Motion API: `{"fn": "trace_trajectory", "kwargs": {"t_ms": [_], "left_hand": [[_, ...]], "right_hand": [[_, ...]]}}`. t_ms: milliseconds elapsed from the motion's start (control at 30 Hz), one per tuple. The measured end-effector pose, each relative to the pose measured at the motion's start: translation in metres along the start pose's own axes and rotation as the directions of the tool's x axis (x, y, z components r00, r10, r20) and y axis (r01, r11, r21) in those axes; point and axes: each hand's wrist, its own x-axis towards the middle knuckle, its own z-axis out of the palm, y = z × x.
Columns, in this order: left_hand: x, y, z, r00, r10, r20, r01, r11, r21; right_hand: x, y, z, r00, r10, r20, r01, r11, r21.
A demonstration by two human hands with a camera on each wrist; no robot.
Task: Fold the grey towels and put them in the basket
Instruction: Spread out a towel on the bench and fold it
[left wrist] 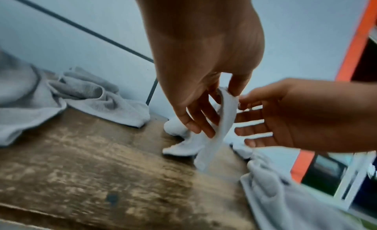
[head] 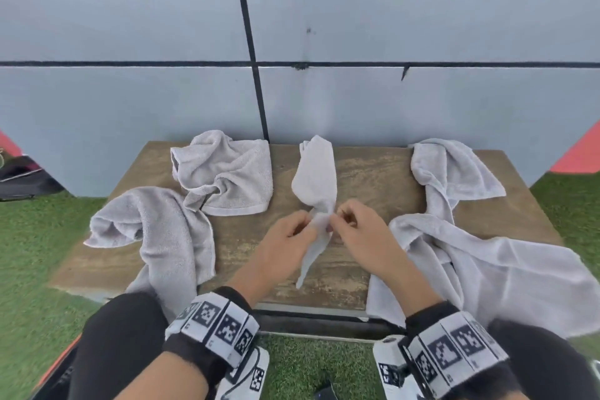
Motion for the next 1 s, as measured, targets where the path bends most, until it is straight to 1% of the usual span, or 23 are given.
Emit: {"fn": "trace_trajectory", "kwargs": {"t_ms": [67, 133, 267, 333, 400, 467, 533, 567, 633, 667, 767, 867, 933, 1000], "left_hand": [[-0.007, 0.012, -0.005, 1.0, -0.002, -0.022, 0.001, 0.999, -0.042], [-0.011, 0.021, -0.008, 0.998, -0.006, -0.059, -0.002, 0.992, -0.128], [-0.022, 0.042, -0.015, 0.991, -0.028, -0.133, -0.01, 0.96, -0.279], [-0.029, 0.051, -0.016, 0.989, -0.059, -0.133, 0.005, 0.929, -0.37], [-0.035, 0.059, -0.016, 0.992, -0.041, -0.115, -0.01, 0.913, -0.409], [-0.04, 0.064, -0.019, 0.991, 0.027, -0.133, -0.075, 0.925, -0.371], [-0.044, 0.069, -0.025, 0.979, 0.097, -0.18, -0.151, 0.935, -0.32], [-0.046, 0.071, -0.029, 0.969, 0.122, -0.215, -0.187, 0.93, -0.315], [-0.052, 0.075, -0.036, 0.947, 0.17, -0.272, -0.258, 0.907, -0.332], [-0.056, 0.077, -0.039, 0.942, 0.191, -0.278, -0.283, 0.895, -0.345], [-0.065, 0.082, -0.04, 0.933, 0.264, -0.245, -0.335, 0.887, -0.318], [-0.066, 0.08, -0.035, 0.934, 0.289, -0.21, -0.337, 0.907, -0.251], [-0.065, 0.077, -0.031, 0.933, 0.277, -0.23, -0.315, 0.937, -0.149], [-0.064, 0.076, -0.03, 0.928, 0.272, -0.253, -0.303, 0.949, -0.092]], "right_hand": [[-0.009, -0.007, -0.002, 0.999, -0.034, 0.009, 0.034, 0.999, 0.03], [-0.018, -0.014, -0.004, 0.998, -0.068, 0.001, 0.068, 0.996, 0.056], [-0.037, -0.024, -0.002, 0.986, -0.162, 0.045, 0.15, 0.967, 0.205], [-0.043, -0.027, 0.005, 0.981, -0.186, 0.062, 0.174, 0.971, 0.167], [-0.044, -0.026, 0.013, 0.978, -0.207, 0.034, 0.204, 0.976, 0.073], [-0.042, -0.03, 0.013, 0.967, -0.244, -0.07, 0.244, 0.97, -0.004], [-0.041, -0.039, 0.002, 0.931, -0.315, -0.182, 0.305, 0.949, -0.083], [-0.041, -0.046, -0.005, 0.913, -0.346, -0.215, 0.332, 0.938, -0.099], [-0.046, -0.064, -0.021, 0.895, -0.389, -0.219, 0.378, 0.921, -0.092], [-0.049, -0.073, -0.029, 0.888, -0.413, -0.203, 0.4, 0.911, -0.103], [-0.061, -0.099, -0.044, 0.874, -0.456, -0.17, 0.44, 0.889, -0.126], [-0.073, -0.119, -0.048, 0.862, -0.472, -0.184, 0.467, 0.881, -0.069], [-0.081, -0.127, -0.047, 0.855, -0.482, -0.193, 0.485, 0.874, -0.036], [-0.091, -0.133, -0.046, 0.851, -0.489, -0.19, 0.499, 0.866, 0.007]]}}
